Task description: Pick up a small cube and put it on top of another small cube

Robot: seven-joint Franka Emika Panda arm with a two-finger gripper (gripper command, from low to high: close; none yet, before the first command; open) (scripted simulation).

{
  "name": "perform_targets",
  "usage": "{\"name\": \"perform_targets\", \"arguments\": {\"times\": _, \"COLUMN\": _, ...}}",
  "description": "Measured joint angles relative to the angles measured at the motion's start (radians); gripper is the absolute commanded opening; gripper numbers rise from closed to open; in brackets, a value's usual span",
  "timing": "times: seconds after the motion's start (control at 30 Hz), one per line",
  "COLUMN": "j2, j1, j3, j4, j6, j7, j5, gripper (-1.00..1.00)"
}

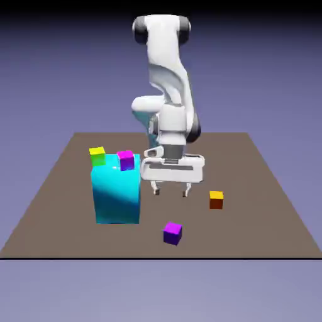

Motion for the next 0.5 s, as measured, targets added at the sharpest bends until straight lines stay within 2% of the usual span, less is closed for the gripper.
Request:
{"name": "perform_targets", "arguments": {"times": 0.2, "j2": 0.178, "j1": 0.004, "j3": 0.007, "j4": 0.043, "j6": -0.02, "j7": 0.215, "j5": -0.102, "gripper": 0.0}}
{"name": "perform_targets", "arguments": {"times": 0.4, "j2": 0.395, "j1": 0.132, "j3": -0.149, "j4": 0.121, "j6": 0.129, "j7": 0.318, "j5": -0.204, "gripper": 0.0}}
{"name": "perform_targets", "arguments": {"times": 0.43, "j2": 0.42, "j1": 0.147, "j3": -0.166, "j4": 0.13, "j6": 0.146, "j7": 0.33, "j5": -0.216, "gripper": -1.0}}
{"name": "perform_targets", "arguments": {"times": 0.5, "j2": 0.42, "j1": 0.147, "j3": -0.166, "j4": 0.13, "j6": 0.147, "j7": 0.33, "j5": -0.216, "gripper": -1.0}}
